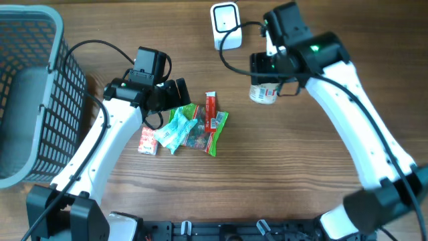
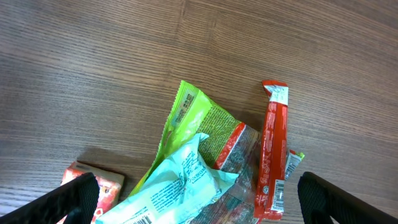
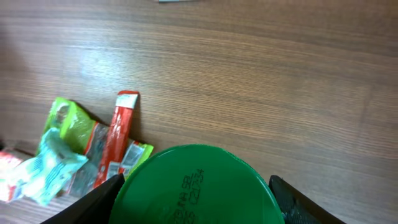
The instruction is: Scan the item barcode
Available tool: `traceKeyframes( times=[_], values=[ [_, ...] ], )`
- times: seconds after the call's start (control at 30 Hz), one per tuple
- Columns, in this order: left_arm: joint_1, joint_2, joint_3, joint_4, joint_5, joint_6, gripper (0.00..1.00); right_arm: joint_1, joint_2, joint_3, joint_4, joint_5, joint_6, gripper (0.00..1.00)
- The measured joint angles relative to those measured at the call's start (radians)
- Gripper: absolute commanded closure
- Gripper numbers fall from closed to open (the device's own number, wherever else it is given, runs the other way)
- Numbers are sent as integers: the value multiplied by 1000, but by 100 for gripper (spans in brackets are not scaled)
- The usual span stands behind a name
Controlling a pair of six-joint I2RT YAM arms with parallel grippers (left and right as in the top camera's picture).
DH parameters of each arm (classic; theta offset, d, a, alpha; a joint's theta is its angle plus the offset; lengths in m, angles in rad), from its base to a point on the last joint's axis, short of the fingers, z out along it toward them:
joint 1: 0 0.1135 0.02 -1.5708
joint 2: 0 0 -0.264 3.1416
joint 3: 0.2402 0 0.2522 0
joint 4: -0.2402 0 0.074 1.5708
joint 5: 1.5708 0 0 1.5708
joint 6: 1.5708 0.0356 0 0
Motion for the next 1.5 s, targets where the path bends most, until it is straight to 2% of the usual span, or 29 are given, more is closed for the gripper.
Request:
traceKeyframes(
  times=[0.27, 0.4, 0.43, 0.63, 0.77, 1.0, 1.03, 1.17, 1.37, 1.5],
  values=[
    [0, 0, 0, 0, 0, 0, 0, 0, -235, -302, 206, 20, 6, 43],
    [0, 0, 0, 0, 0, 0, 0, 0, -395, -584, 486, 38, 11, 43],
    [0, 0, 0, 0, 0, 0, 0, 0, -406, -612, 512, 42, 11, 42],
    [0, 0, 0, 0, 0, 0, 0, 0, -414, -986, 965, 97, 10, 41],
    [0, 0, 0, 0, 0, 0, 0, 0, -364, -1094, 1129, 108, -13, 39],
    [0, 0, 0, 0, 0, 0, 0, 0, -273, -1098, 1196, 116, -79, 36],
    [0, 0, 0, 0, 0, 0, 0, 0, -262, -1098, 1196, 117, -82, 33],
    [0, 0, 0, 0, 0, 0, 0, 0, -231, -1098, 1212, 119, -99, 2],
    [0, 0, 0, 0, 0, 0, 0, 0, -232, -1098, 1211, 121, -103, 0],
    [0, 0, 0, 0, 0, 0, 0, 0, -266, -1096, 1147, 121, -103, 0]
  ],
)
